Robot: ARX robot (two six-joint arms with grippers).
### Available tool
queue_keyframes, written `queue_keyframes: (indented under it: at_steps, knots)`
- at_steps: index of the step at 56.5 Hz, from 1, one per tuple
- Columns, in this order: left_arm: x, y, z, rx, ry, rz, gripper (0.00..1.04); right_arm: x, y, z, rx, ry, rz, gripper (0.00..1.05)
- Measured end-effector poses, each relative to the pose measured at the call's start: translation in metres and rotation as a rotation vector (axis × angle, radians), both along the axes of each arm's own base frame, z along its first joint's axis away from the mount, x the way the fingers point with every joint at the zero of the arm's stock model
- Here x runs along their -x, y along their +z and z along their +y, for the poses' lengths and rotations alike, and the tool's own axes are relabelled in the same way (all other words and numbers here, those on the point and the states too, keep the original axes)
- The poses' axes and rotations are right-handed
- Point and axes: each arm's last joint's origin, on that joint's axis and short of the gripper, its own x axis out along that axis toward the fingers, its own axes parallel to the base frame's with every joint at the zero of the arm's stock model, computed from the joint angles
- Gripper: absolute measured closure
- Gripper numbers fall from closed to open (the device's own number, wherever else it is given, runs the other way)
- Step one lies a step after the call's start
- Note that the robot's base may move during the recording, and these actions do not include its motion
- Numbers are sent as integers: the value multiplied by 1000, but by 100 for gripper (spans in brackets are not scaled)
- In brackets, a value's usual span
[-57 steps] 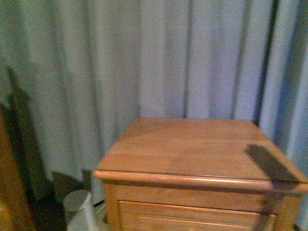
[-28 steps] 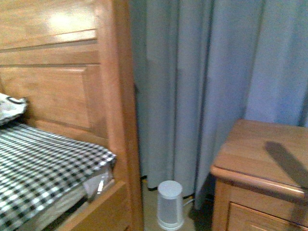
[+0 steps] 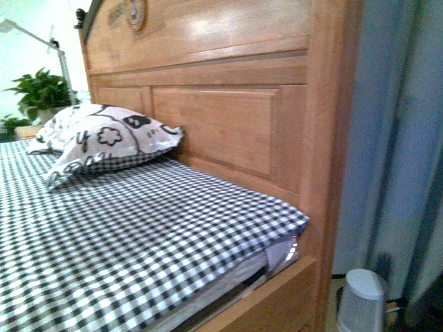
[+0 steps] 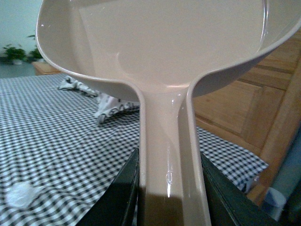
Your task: Clean up trash
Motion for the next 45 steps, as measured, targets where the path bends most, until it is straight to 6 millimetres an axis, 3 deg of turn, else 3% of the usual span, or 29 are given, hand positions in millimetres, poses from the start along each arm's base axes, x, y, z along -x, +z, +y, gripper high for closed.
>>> queue_keyframes:
  at_steps: [45]
  knots:
    - [1,0,1,5,20,-3,76,-1,-1,2,12,8,9,86]
